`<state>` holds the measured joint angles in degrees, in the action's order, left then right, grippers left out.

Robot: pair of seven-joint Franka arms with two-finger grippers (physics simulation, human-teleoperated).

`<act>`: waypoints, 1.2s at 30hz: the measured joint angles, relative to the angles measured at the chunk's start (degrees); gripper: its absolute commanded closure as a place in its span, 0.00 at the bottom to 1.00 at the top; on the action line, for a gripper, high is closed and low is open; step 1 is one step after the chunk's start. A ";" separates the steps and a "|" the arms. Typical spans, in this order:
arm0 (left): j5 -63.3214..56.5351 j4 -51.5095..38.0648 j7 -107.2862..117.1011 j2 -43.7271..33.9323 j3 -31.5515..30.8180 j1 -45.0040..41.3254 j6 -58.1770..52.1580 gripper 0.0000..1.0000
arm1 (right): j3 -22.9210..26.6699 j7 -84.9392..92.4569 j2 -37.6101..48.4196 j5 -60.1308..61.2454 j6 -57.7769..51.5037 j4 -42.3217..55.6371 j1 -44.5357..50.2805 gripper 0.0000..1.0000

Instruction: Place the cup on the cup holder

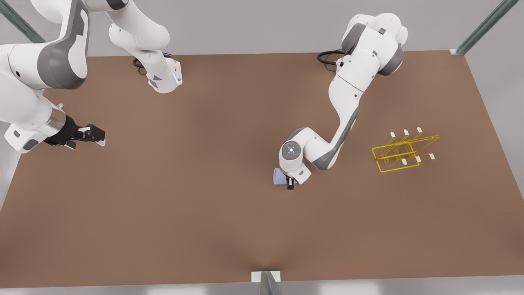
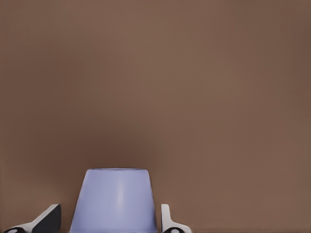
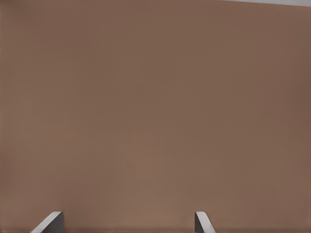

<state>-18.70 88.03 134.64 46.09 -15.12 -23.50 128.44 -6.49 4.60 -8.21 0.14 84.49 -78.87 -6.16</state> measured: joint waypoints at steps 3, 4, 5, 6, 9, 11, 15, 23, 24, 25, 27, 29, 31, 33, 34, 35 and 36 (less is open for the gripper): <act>-0.01 -0.02 0.10 0.50 0.01 -0.22 0.09 0.00 | 0.01 0.22 -0.03 0.00 0.03 0.05 0.01 0.00; -0.11 -0.02 0.14 0.72 0.01 -0.36 0.12 0.00 | 0.01 0.29 -0.02 -0.01 0.04 0.13 0.01 0.00; -0.21 -0.02 0.17 0.86 0.01 -0.43 0.13 0.00 | 0.04 0.35 -0.03 -0.01 0.05 0.17 0.01 0.00; -0.29 -0.03 0.19 1.04 -0.02 -0.51 0.15 0.00 | 0.06 0.41 -0.02 -0.01 0.05 0.15 -0.01 0.00; -0.46 -0.11 0.26 1.25 -0.07 -0.83 0.17 0.00 | 0.09 0.57 0.03 0.00 0.05 0.16 -0.07 0.00; -0.53 -0.20 0.31 1.26 -0.07 -1.01 0.18 0.00 | 0.10 0.67 0.09 -0.01 0.02 0.29 -0.07 0.00; -0.59 -0.56 0.40 1.26 -0.07 -1.26 0.22 0.10 | 0.08 0.75 0.09 -0.04 -0.02 0.45 0.07 0.00; -0.42 -0.68 0.09 -0.12 -0.50 -1.01 0.08 0.17 | 0.07 0.62 0.28 -0.07 -0.39 0.71 0.40 0.00; -0.33 -1.05 -0.01 -0.75 -1.09 -0.75 -0.02 0.17 | 0.03 0.61 0.20 -0.08 -0.40 0.67 0.49 0.00; -0.17 -1.32 -0.10 -1.46 -1.69 -0.45 -0.12 0.17 | 0.03 0.60 0.17 -0.09 -0.42 0.64 0.43 0.00; 0.07 -1.82 -0.25 -2.36 -2.71 -0.03 -0.31 0.17 | 0.01 0.57 0.25 -0.05 -0.57 0.58 0.13 0.00; 0.00 -2.16 -0.38 -3.31 -2.97 0.02 -0.81 0.17 | 0.32 0.56 0.47 -0.09 -0.70 0.66 -0.08 0.00; -0.22 -3.14 -0.50 -4.16 -3.03 -0.17 -1.87 0.17 | 0.13 0.55 0.68 -0.16 -0.78 0.76 -0.54 0.00; -0.48 -6.49 -0.66 -5.14 -3.02 -0.31 -4.74 0.17 | -0.02 0.53 0.71 -0.20 -0.83 0.74 -0.40 0.00; -1.21 -7.63 -0.74 -5.97 -3.17 -0.50 -6.65 0.17 | -0.05 0.53 0.66 -0.22 -0.85 0.73 -0.25 0.00; -2.25 -8.20 -0.81 -6.75 -3.29 -0.87 -8.71 0.17 | -0.07 0.52 0.58 -0.22 -0.87 0.72 -0.15 0.00; -3.82 -8.50 -0.87 -7.26 -3.35 -1.37 -11.06 0.17 | -0.07 0.51 0.50 -0.22 -0.89 0.71 -0.10 0.00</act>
<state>-22.52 79.53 133.77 38.83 -18.47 -24.86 117.38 -6.57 5.12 -7.71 -0.08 83.61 -78.16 -6.27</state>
